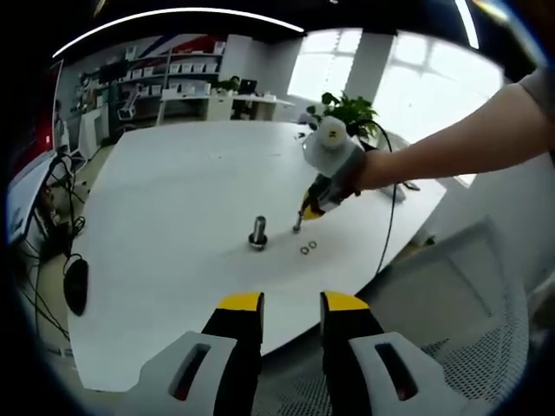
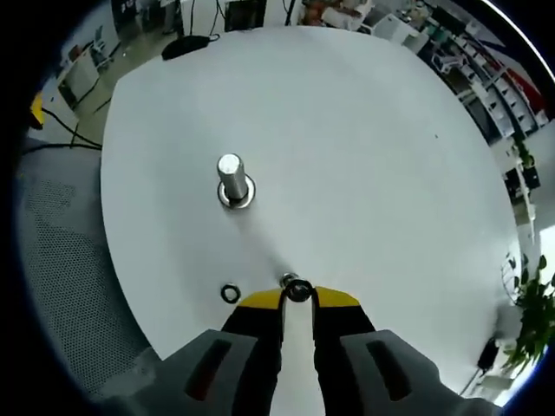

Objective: Place the washer onto the threaded stud by aligning its center hole with the stud, sliding it down to the base, and recovering from edge contact or off-axis alignment until the washer reaches the visible bottom stop.

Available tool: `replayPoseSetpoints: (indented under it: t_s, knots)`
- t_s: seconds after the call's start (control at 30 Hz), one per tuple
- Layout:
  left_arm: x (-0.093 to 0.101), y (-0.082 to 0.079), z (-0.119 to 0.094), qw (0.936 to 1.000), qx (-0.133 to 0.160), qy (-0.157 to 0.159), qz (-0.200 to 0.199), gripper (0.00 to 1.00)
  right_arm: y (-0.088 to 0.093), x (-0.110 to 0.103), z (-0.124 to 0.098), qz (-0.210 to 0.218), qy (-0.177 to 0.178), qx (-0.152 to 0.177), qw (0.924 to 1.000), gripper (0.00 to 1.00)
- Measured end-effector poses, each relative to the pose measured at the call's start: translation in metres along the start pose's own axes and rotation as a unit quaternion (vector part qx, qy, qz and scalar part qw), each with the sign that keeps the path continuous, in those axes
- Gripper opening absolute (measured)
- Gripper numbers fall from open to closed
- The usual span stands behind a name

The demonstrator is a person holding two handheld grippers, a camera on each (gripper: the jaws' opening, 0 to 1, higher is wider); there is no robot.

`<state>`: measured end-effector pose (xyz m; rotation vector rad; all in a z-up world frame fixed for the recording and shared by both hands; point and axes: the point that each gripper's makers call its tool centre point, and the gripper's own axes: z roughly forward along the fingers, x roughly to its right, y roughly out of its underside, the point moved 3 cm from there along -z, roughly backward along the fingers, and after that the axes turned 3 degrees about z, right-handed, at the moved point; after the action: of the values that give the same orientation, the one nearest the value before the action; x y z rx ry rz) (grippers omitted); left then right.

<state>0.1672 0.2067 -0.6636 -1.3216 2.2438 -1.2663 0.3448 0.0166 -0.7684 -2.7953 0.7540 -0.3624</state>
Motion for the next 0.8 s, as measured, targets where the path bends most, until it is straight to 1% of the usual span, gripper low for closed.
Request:
replayPoseSetpoints:
  t_s: [0.2,0.37,0.47,0.7,0.8]
  knots:
    - [0.0,0.001,0.001,1.0,-0.005,0.0,0.0,0.23,0.004,0.002,0.011,0.008,-0.008,-0.007,0.9999,0.14]
    - [0.0,0.002,0.001,1.0,-0.007,0.0,-0.001,0.23,0.005,0.001,0.018,0.002,-0.013,-0.013,0.9998,0.14]
    - [-0.001,0.002,0.001,1.0,-0.005,-0.002,-0.002,0.23,0.008,0.001,0.023,0.0,-0.017,-0.022,0.9996,0.14]
    - [-0.001,0.002,0.001,1.0,-0.007,-0.002,-0.003,0.23,0.006,-0.001,0.03,-0.002,-0.024,-0.027,0.9994,0.14]
    - [-0.004,0.002,0.0,0.9999,-0.005,-0.009,-0.009,0.22,0.005,-0.001,0.033,0.001,-0.025,-0.03,0.9993,0.14]
